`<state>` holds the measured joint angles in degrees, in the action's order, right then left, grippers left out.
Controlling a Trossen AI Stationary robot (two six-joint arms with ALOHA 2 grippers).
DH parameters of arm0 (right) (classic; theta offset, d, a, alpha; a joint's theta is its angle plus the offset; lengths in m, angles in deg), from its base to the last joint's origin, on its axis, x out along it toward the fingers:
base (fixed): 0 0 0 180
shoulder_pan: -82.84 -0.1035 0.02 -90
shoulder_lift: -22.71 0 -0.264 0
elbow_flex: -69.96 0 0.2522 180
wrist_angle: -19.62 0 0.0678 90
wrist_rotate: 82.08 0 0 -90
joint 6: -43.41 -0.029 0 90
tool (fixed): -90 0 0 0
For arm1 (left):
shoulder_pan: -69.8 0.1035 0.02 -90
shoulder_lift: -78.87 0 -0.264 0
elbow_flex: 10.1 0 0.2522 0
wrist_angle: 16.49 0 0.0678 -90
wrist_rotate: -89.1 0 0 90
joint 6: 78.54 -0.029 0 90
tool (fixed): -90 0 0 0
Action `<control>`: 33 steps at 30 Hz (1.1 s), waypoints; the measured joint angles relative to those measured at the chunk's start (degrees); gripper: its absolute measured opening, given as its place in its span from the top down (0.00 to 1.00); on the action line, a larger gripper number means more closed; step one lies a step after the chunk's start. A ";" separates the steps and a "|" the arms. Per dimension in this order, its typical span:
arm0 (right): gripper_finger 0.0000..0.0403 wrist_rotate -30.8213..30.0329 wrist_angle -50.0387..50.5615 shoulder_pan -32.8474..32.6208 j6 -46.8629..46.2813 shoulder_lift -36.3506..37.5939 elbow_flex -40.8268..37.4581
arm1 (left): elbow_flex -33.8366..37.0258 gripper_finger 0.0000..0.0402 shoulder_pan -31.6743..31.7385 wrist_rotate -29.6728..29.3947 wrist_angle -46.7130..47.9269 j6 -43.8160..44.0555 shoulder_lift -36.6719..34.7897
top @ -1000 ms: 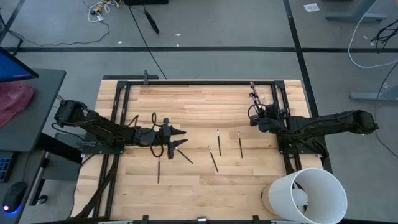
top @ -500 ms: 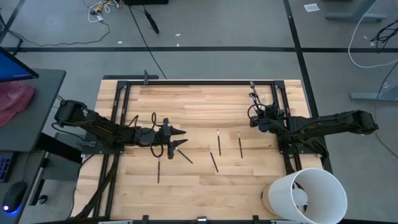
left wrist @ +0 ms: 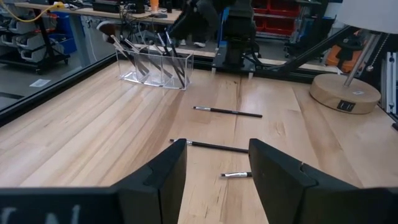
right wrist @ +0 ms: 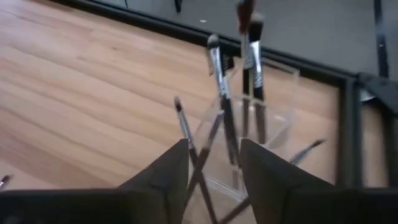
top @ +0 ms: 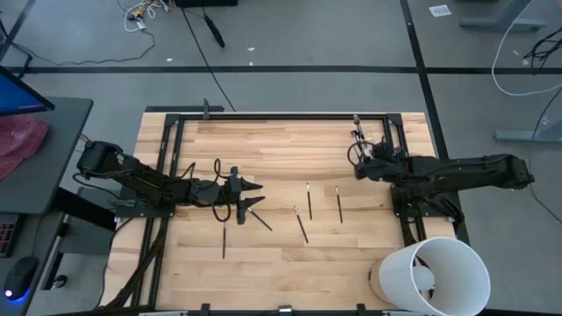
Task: Put items in baskets/containers
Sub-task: Put the eyeshadow brush into the transparent organizer
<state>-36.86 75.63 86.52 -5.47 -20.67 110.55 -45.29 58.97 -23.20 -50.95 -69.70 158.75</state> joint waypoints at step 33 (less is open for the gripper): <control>0.98 44.64 -79.69 -16.16 21.61 -35.43 -0.45 | 0.00 0.56 -0.02 0.00 0.00 0.02 0.00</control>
<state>7.78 -4.06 70.36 16.14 -56.09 110.10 -45.29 58.94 -23.20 -50.95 -69.68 158.75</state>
